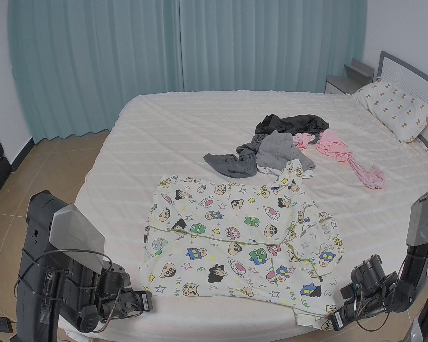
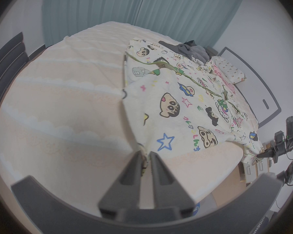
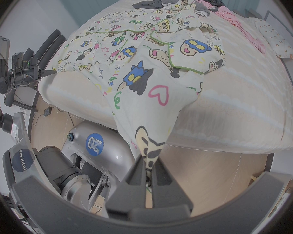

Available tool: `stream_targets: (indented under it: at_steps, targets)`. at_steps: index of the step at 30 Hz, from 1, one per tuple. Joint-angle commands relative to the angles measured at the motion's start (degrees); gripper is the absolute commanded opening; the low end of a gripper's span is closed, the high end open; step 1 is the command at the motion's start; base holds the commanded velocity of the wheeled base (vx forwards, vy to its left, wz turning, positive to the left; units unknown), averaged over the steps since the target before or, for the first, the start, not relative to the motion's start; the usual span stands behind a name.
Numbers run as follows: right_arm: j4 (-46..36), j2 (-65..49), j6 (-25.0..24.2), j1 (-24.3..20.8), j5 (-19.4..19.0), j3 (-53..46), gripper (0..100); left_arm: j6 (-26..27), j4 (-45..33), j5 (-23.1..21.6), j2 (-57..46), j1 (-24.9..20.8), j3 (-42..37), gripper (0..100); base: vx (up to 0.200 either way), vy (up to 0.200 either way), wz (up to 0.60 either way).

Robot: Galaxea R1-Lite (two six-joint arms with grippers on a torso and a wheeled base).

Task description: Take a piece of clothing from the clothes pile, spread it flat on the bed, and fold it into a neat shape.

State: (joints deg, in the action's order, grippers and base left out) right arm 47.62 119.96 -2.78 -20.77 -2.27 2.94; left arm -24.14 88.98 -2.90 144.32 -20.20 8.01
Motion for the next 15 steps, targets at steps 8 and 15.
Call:
stream_targets:
  at_steps: [8,15]
  targets:
    - [-0.16,-1.74,0.93,0.03,-0.55,-1.36,0,-0.03,1.02,0.09,-4.31,0.6,-5.11,0,0.0,0.0,0.0]
    - [-0.24,-1.83,3.75,0.21,-0.55,-2.94,0,0.23,1.02,0.09,-5.28,0.78,-7.92,0,0.0,0.0,0.0]
